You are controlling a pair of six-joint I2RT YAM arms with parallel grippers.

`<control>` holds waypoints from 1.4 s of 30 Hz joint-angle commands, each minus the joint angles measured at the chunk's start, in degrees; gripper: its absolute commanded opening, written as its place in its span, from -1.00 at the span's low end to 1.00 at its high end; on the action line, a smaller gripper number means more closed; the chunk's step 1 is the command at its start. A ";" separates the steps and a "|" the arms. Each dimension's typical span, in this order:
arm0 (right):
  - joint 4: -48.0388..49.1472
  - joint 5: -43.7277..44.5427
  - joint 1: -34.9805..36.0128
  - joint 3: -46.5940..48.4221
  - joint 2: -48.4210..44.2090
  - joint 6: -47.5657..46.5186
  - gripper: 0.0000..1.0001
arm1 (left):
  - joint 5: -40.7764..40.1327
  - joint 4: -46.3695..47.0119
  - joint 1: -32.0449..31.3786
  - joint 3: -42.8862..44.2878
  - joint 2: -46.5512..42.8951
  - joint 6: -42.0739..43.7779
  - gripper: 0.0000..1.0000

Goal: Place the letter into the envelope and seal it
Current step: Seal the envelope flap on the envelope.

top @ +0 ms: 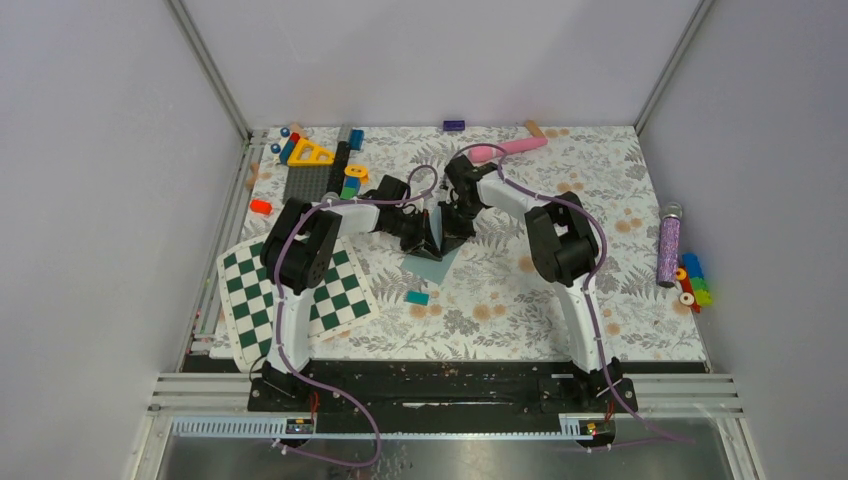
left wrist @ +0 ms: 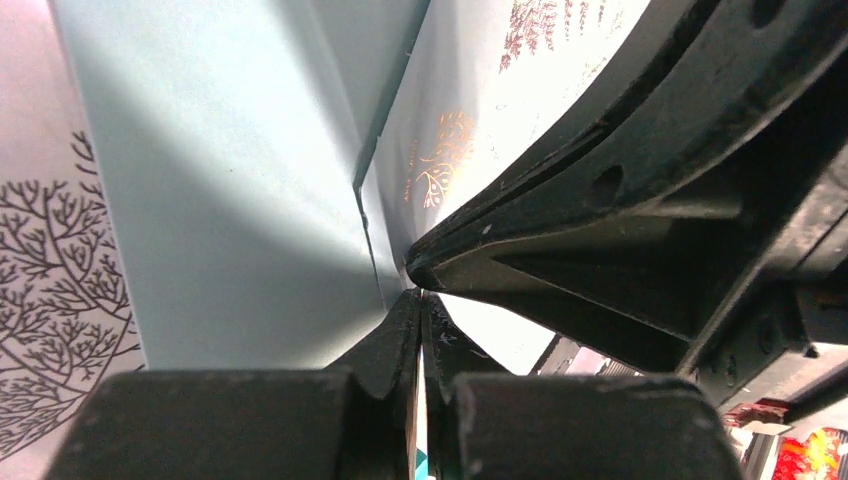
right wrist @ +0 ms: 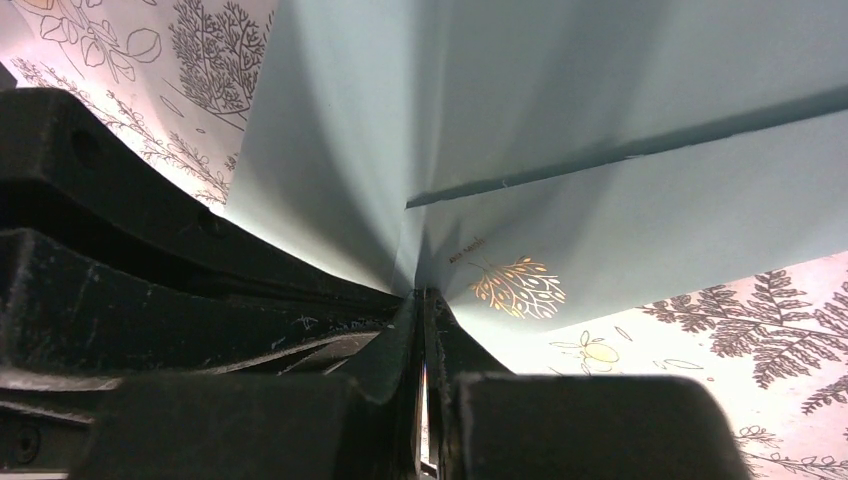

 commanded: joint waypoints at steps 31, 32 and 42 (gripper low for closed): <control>1.84 0.21 1.30 -0.22 -2.67 1.56 -0.90 | -6.74 -1.43 0.19 1.24 1.23 2.50 -1.00; 3.17 -1.16 1.27 -1.49 -3.10 2.13 -0.99 | -6.62 -1.42 0.19 1.24 1.32 2.50 -1.00; 0.57 7.24 1.29 1.52 -0.26 6.53 -1.00 | -6.61 -1.44 0.19 1.30 1.34 2.50 -1.00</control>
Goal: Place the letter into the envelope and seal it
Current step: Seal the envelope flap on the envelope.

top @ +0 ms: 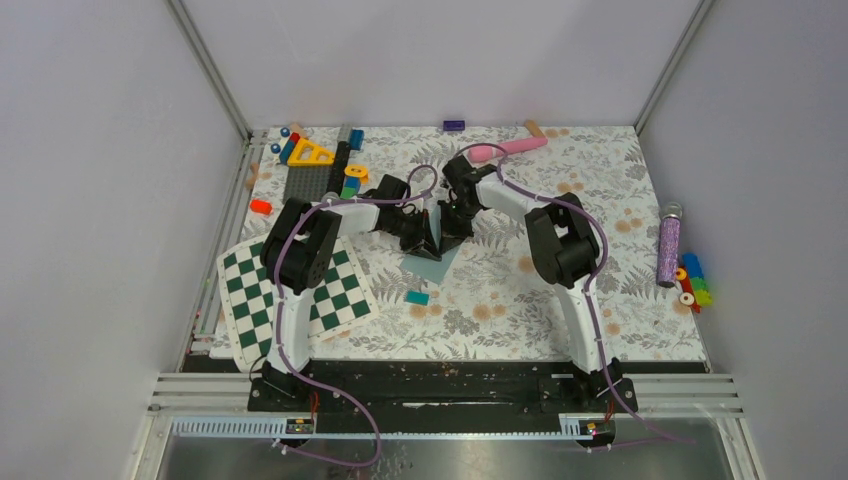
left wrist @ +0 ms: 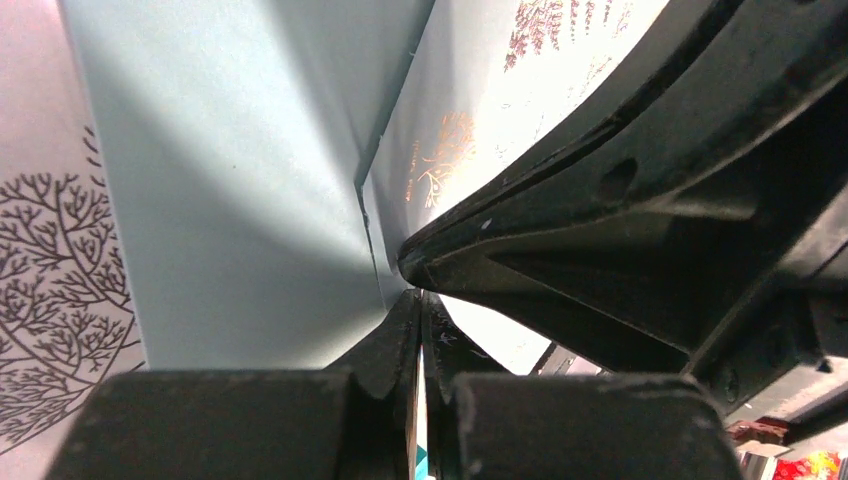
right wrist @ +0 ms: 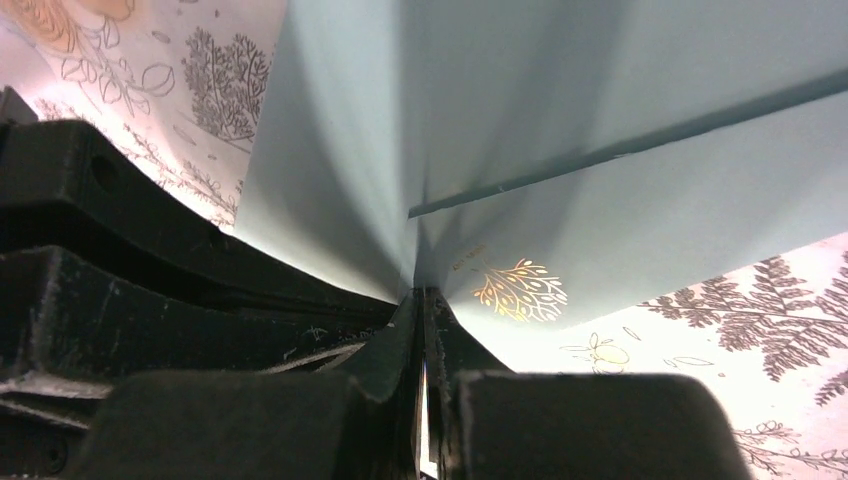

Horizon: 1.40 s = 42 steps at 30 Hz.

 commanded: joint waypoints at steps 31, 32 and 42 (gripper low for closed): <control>-5.69 12.89 2.66 5.06 0.80 8.83 -1.00 | -5.86 -2.13 0.19 0.72 1.27 3.45 -1.00; -6.38 14.60 2.63 5.43 0.85 8.62 -1.00 | -5.94 -2.40 0.19 0.60 1.19 3.73 -1.00; -8.50 23.28 2.62 9.53 1.81 8.43 -1.00 | -5.94 -4.40 0.02 0.17 1.16 5.17 -1.00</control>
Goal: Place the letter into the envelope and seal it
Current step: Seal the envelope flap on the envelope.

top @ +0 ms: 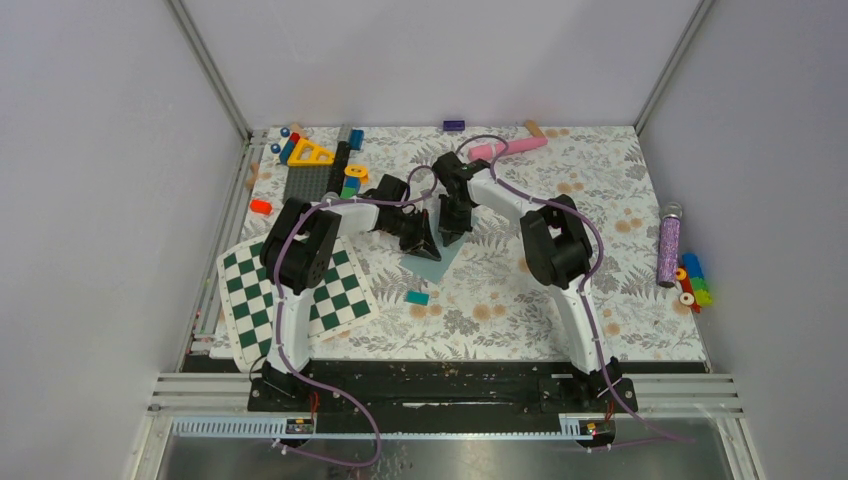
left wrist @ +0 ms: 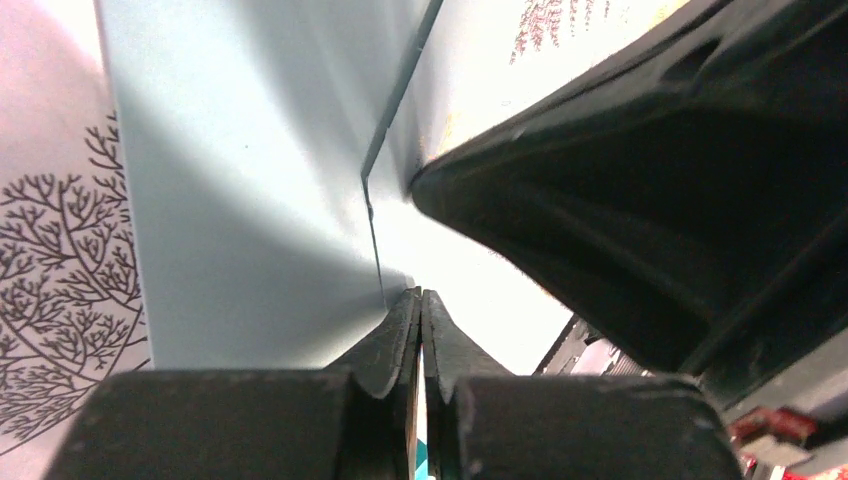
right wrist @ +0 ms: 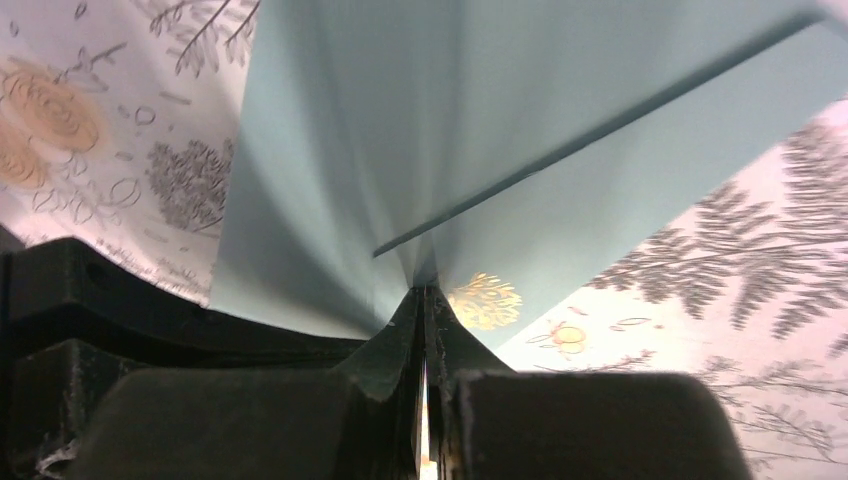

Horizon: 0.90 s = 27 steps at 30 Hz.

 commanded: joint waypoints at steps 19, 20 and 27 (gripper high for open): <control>-4.33 8.02 0.01 5.70 3.52 0.32 -1.00 | -2.73 -0.13 1.74 3.75 0.56 1.43 -1.00; -4.32 8.16 0.00 5.60 3.56 0.28 -1.00 | -3.06 -0.77 1.81 5.26 0.75 1.49 -1.00; -4.33 8.58 0.09 5.57 3.50 0.47 -1.00 | -4.77 -2.99 1.30 11.56 3.90 0.95 -1.00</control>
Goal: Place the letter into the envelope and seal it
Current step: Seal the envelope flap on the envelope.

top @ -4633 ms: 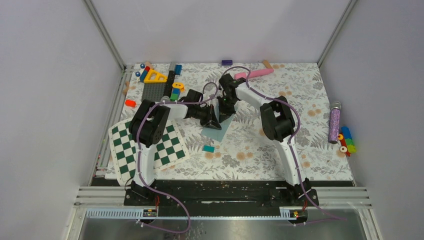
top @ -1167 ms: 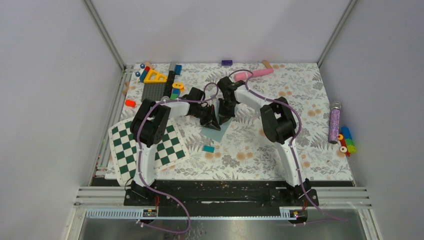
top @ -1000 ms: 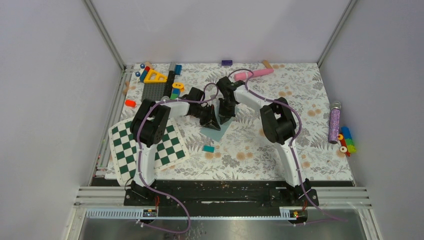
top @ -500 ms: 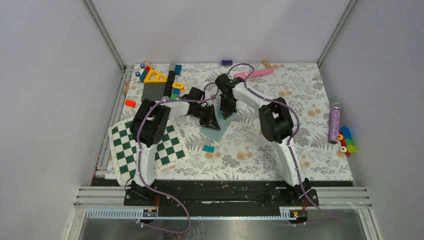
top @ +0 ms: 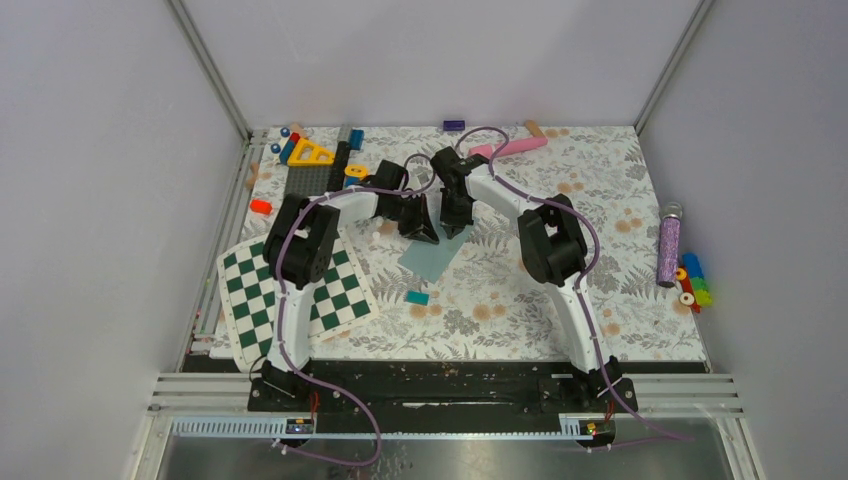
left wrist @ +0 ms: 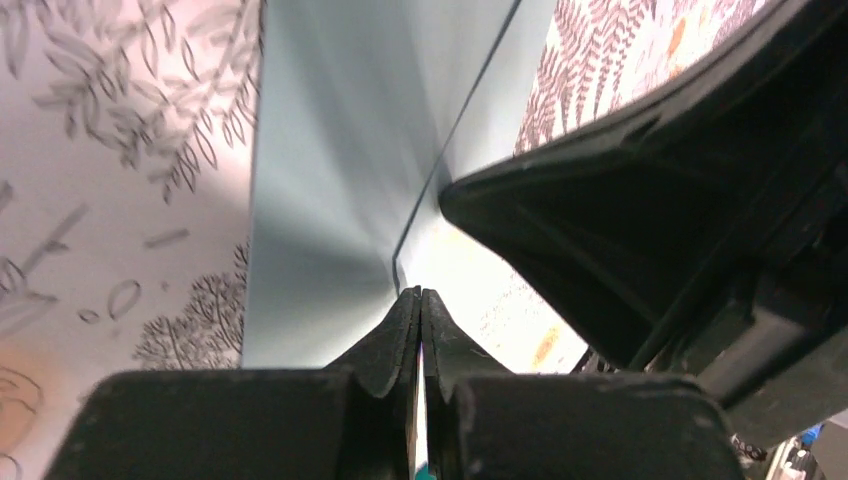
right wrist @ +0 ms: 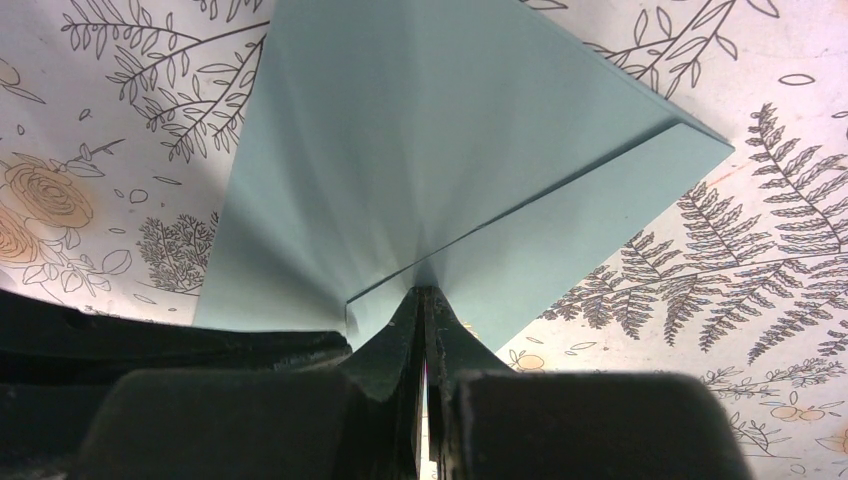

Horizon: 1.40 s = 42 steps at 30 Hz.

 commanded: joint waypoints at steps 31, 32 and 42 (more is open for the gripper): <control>-1.07 -0.71 0.18 -0.08 0.99 1.59 -1.00 | -2.51 -3.21 -3.59 7.51 6.89 -0.46 -1.00; -1.12 -0.71 0.17 -0.06 0.99 1.64 -1.00 | -3.04 -3.82 -3.70 7.17 6.31 0.24 -1.00; -1.10 -0.71 0.07 0.12 1.01 1.64 -1.00 | -6.96 -9.04 -4.72 1.25 1.08 5.26 -1.00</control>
